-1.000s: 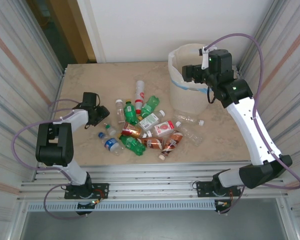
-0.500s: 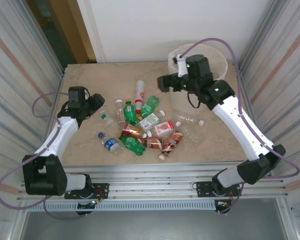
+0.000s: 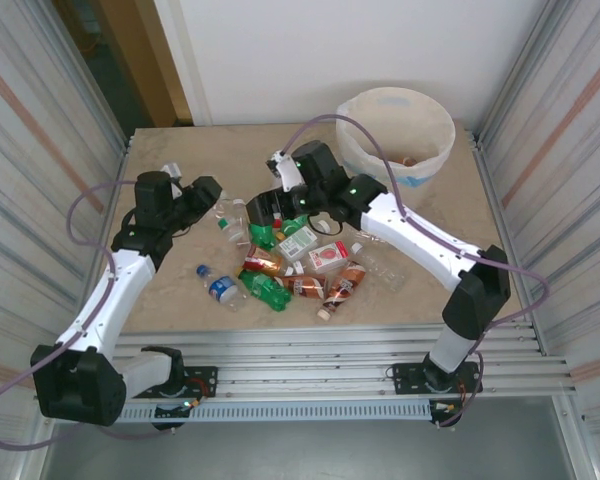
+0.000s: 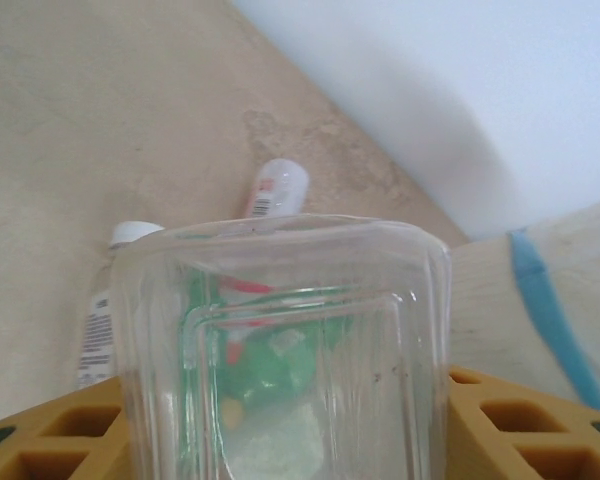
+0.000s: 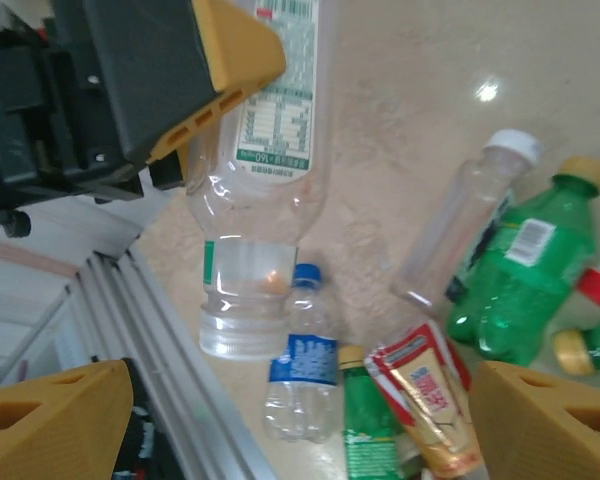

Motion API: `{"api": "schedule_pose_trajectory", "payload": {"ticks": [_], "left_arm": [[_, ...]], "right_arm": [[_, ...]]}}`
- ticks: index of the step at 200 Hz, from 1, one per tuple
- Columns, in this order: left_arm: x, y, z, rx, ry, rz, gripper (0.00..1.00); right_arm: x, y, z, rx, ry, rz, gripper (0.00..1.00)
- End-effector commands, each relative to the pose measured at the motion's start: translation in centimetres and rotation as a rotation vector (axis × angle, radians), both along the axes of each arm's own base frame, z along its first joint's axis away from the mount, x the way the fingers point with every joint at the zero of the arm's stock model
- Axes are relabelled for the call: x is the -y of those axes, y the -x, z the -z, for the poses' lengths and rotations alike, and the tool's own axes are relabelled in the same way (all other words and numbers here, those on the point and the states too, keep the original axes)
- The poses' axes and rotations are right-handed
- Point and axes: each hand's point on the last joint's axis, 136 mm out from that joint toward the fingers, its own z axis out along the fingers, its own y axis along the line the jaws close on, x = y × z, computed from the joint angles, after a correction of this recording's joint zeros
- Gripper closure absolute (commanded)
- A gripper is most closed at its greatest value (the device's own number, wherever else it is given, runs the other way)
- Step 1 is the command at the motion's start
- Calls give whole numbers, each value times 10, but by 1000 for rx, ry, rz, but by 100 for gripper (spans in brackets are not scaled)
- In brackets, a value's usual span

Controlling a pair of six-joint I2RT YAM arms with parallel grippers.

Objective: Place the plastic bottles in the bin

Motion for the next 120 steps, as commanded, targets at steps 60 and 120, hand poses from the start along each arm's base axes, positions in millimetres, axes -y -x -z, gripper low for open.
{"api": "schedule_pose_trajectory", "payload": {"ticks": [60,120], "left_arm": [[35,3,-32,90,115,96,64],[49,2,-34,96,138,130,64]], "right_arm": [[-47,12,12,-97,-60,-111,28],[-60,10,26,-99,-17,-120,45]]}}
